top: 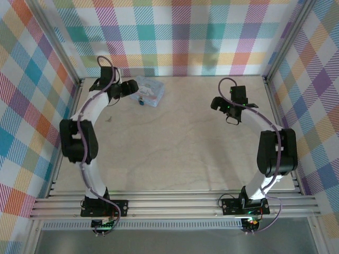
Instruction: Unlock a padlock with a key
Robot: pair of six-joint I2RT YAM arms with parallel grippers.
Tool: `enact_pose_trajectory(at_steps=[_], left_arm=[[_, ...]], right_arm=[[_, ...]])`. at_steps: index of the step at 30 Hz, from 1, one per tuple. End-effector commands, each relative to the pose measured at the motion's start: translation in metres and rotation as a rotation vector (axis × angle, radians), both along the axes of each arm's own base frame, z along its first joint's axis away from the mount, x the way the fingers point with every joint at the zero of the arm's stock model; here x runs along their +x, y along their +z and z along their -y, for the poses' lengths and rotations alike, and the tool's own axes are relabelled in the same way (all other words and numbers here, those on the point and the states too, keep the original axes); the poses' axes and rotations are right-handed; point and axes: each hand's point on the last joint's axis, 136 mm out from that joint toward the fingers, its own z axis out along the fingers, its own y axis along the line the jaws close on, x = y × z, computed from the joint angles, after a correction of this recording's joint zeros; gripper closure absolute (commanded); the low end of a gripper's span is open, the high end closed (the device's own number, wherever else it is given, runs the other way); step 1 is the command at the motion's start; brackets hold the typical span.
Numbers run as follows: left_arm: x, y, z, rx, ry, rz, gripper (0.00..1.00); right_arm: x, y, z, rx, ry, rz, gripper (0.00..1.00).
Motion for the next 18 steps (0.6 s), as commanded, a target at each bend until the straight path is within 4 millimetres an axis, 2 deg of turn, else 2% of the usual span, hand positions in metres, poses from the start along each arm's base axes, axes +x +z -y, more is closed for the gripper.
enact_pose_trajectory(at_steps=[1,4,6,9,14,18], left_arm=[[0.014,-0.011,-0.002,-0.011,0.024,-0.105,0.24],[0.046,-0.019,-0.008,0.053,0.028,-0.114,0.24],[0.062,-0.031,-0.015,0.111,0.032,-0.133,0.27],[0.075,-0.049,-0.019,0.170,0.015,-0.144,0.32],[0.079,-0.070,-0.007,0.155,-0.044,-0.140,0.36],[0.070,-0.087,0.024,0.116,-0.122,-0.172,0.37]], right_arm=[[-0.020,-0.017,-0.021,0.091,0.024,-0.145,0.00],[-0.023,-0.024,-0.032,0.120,0.045,-0.176,0.00],[-0.023,-0.026,-0.035,0.124,0.052,-0.187,0.00],[-0.020,-0.024,-0.038,0.123,0.062,-0.202,0.00],[-0.008,-0.014,-0.043,0.124,0.088,-0.198,0.00],[0.004,-0.006,-0.048,0.139,0.100,-0.184,0.00]])
